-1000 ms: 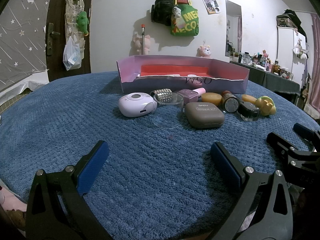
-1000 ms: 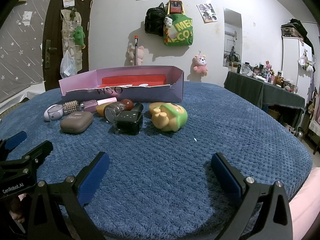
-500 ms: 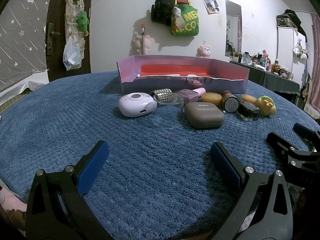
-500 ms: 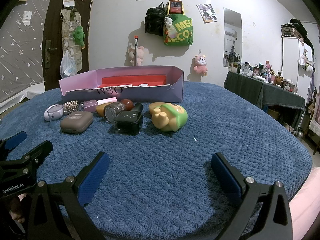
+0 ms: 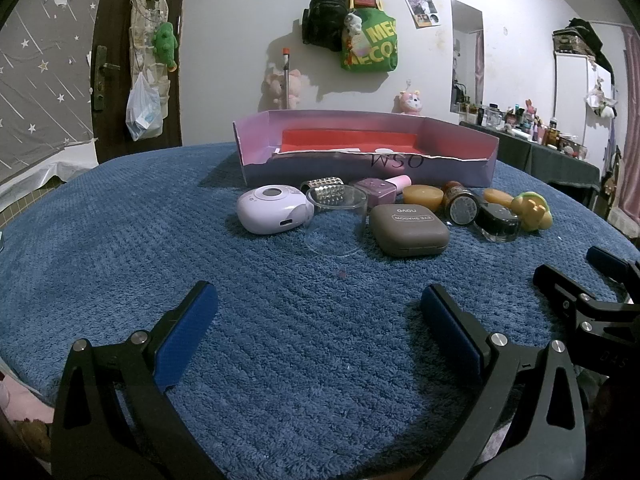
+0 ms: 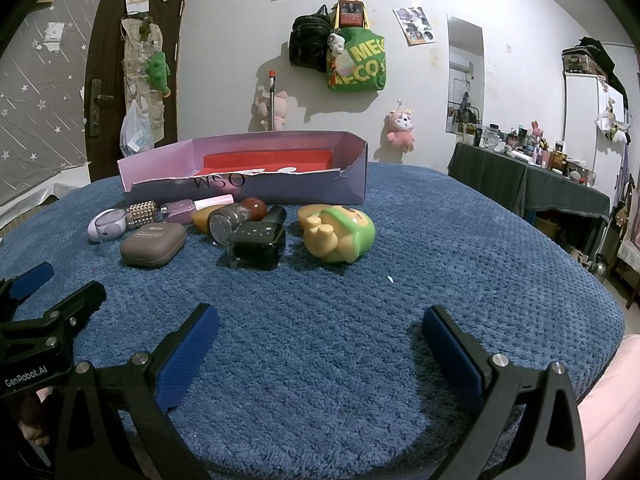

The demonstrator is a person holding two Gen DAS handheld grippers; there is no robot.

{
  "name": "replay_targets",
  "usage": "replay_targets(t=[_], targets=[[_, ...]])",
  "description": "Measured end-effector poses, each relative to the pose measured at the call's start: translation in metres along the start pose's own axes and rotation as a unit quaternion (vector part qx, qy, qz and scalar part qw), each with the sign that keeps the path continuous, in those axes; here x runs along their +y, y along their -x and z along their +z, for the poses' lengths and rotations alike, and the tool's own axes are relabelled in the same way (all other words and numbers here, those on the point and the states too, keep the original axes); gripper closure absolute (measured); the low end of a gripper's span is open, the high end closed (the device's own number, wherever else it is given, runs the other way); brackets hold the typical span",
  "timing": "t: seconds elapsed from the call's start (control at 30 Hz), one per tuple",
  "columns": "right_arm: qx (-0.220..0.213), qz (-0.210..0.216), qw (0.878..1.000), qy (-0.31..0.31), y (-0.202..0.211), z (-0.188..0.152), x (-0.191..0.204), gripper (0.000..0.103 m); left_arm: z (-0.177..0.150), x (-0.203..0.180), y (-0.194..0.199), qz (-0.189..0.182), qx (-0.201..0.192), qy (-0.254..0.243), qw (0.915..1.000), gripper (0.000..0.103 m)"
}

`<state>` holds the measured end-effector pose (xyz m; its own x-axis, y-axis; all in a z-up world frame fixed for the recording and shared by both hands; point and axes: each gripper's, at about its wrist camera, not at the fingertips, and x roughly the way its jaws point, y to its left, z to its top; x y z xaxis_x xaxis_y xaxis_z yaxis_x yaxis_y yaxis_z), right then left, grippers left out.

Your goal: Organize rigid objects

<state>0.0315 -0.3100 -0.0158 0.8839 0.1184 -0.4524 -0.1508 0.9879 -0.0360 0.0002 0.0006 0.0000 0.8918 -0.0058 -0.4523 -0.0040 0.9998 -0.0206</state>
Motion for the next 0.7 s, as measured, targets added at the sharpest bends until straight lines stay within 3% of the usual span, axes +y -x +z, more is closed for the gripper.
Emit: replay_targets(t=[0.5,0.7], targets=[[0.001,0.001,1.0,0.0,0.001,0.001,-0.001,0.0,0.003,0.001,0.001,-0.007,0.006,-0.004,1.0,0.0],[0.014,0.018,1.0,-0.001,-0.005,0.008,-0.009,0.0,0.025,0.006,0.009,-0.012,-0.018,-0.003,0.9998,0.0]])
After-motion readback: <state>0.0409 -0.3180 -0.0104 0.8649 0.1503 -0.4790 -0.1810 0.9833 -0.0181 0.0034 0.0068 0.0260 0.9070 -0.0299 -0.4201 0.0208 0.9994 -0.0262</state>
